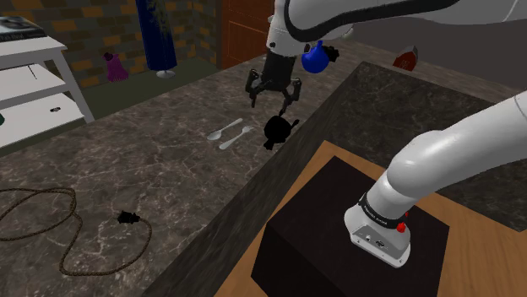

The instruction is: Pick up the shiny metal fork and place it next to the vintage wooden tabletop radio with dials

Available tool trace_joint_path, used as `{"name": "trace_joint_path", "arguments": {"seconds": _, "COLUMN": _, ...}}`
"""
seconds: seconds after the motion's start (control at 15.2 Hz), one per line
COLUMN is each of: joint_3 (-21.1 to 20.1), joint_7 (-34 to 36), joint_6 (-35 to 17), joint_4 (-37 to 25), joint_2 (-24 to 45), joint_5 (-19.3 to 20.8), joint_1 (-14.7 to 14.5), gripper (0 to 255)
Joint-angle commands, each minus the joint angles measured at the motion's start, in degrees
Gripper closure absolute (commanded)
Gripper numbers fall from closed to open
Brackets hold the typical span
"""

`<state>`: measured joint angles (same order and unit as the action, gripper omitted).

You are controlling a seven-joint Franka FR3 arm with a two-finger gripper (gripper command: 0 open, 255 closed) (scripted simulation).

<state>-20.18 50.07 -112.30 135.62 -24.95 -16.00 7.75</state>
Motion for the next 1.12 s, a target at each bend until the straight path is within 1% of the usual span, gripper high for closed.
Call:
{"name": "trace_joint_path", "arguments": {"seconds": 0.0, "joint_3": -1.93, "joint_7": 5.54, "joint_6": -3.63, "joint_4": -0.68, "joint_2": 4.31, "joint_5": 0.02, "joint_1": 1.3, "gripper": 0}}
{"name": "trace_joint_path", "arguments": {"seconds": 0.2, "joint_3": -4.28, "joint_7": 13.57, "joint_6": -8.35, "joint_4": -2.33, "joint_2": 10.93, "joint_5": 0.98, "joint_1": 3.11, "gripper": 0}}
{"name": "trace_joint_path", "arguments": {"seconds": 0.4, "joint_3": -5.88, "joint_7": 21.84, "joint_6": -12.78, "joint_4": -4.41, "joint_2": 17.85, "joint_5": 2.9, "joint_1": 4.59, "gripper": 0}}
{"name": "trace_joint_path", "arguments": {"seconds": 0.59, "joint_3": -6.45, "joint_7": 30.21, "joint_6": -16.79, "joint_4": -6.87, "joint_2": 24.88, "joint_5": 5.56, "joint_1": 5.45, "gripper": 0}}
{"name": "trace_joint_path", "arguments": {"seconds": 0.73, "joint_3": -6.14, "joint_7": 35.04, "joint_6": -18.91, "joint_4": -8.46, "joint_2": 28.95, "joint_5": 7.26, "joint_1": 5.49, "gripper": 0}}
{"name": "trace_joint_path", "arguments": {"seconds": 1.06, "joint_3": -6.13, "joint_7": 35.88, "joint_6": -22.72, "joint_4": -7.2, "joint_2": 31.64, "joint_5": 8.39, "joint_1": 4.91, "gripper": 0}}
